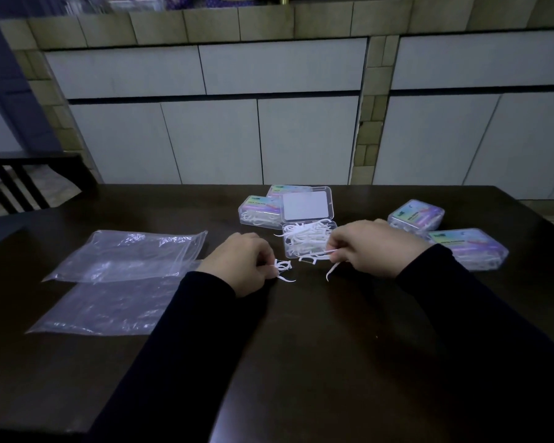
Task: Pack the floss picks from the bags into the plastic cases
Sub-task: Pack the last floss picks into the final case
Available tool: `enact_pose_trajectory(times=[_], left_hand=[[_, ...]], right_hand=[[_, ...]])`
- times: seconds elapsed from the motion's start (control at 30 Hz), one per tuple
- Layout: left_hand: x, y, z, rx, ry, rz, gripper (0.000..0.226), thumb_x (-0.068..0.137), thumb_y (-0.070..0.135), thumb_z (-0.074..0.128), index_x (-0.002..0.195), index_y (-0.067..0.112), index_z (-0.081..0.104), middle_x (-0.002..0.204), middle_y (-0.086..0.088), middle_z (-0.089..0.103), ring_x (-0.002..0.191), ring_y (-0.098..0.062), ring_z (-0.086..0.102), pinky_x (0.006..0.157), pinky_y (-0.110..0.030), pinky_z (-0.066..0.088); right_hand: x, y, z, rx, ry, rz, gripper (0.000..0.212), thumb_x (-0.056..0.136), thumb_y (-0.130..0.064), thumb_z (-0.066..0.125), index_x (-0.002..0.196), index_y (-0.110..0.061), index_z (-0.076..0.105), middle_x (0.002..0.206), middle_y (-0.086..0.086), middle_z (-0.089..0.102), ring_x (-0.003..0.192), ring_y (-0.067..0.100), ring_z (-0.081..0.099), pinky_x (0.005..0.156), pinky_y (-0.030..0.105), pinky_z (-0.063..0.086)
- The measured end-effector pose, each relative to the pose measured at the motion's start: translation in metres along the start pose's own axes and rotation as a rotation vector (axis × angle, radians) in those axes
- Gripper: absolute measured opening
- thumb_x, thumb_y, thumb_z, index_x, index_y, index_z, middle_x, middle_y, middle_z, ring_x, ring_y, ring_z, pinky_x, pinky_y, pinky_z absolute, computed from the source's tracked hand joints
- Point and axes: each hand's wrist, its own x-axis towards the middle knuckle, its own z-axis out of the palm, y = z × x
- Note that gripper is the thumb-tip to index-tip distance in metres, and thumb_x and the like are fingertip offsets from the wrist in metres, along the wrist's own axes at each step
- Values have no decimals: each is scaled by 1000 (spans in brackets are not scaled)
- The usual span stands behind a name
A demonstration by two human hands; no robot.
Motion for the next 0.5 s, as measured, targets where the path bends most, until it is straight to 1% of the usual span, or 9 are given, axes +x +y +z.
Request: enact_pose_trajectory(times=[0.07, 0.13, 0.2, 0.27, 0.33, 0.37, 0.47, 0.5], left_hand=[[-1, 1, -1, -24, 10, 18, 16, 84, 38, 69, 74, 35, 56, 93, 17, 52, 100, -6, 44, 88, -24, 38], [-3, 3, -3, -61, -2, 19, 17, 82, 37, 71, 72, 34, 57, 92, 17, 56, 96, -4, 48, 84, -23, 39], [-5, 5, -4, -99, -27, 0, 16, 79, 35, 75, 73, 33, 60, 91, 16, 61, 89, -3, 54, 78, -21, 39], [-6, 6, -6, -128, -39, -25, 13, 77, 34, 77, 75, 33, 64, 90, 14, 65, 86, -2, 57, 75, -19, 39], [-6, 8, -7, -134, -34, -50, 12, 76, 34, 78, 77, 35, 66, 92, 14, 66, 89, -3, 57, 78, -19, 39], [-6, 8, -7, -122, -40, -62, 12, 77, 36, 78, 79, 36, 66, 95, 13, 66, 91, -4, 57, 80, -20, 40], [-3, 9, -2, -45, -94, -98, 10, 84, 40, 69, 88, 36, 61, 105, 8, 62, 100, -12, 56, 89, -28, 44], [-2, 10, 0, -18, -104, -107, 11, 86, 41, 66, 94, 35, 62, 110, 5, 61, 104, -16, 55, 93, -31, 44]], right_hand=[[1, 6, 0, 36, 5, 13, 4, 96, -35, 55, 92, -34, 55, 96, -11, 57, 100, 13, 52, 91, 32, 32], [1, 9, 1, 73, -5, 9, 5, 94, -36, 57, 90, -36, 55, 93, -14, 56, 97, 11, 51, 91, 30, 34], [2, 9, 4, 89, -18, -8, 3, 92, -36, 60, 92, -36, 57, 91, -16, 55, 95, 9, 50, 94, 31, 34], [2, 7, 5, 69, -7, -23, 7, 91, -36, 62, 98, -36, 60, 91, -17, 54, 93, 8, 48, 93, 30, 30], [2, 3, 4, 18, -1, -12, 14, 90, -38, 63, 104, -35, 63, 93, -14, 56, 96, 10, 49, 91, 32, 28], [2, 0, 4, -24, -2, 0, 15, 90, -39, 63, 104, -33, 63, 96, -12, 58, 100, 13, 50, 93, 34, 28], [5, -9, 7, -180, -15, 24, 11, 94, -39, 57, 98, -29, 60, 100, -4, 58, 109, 20, 49, 99, 42, 28], [5, -12, 8, -221, -19, 32, 13, 95, -38, 55, 100, -27, 61, 101, -2, 56, 110, 21, 48, 99, 43, 28]])
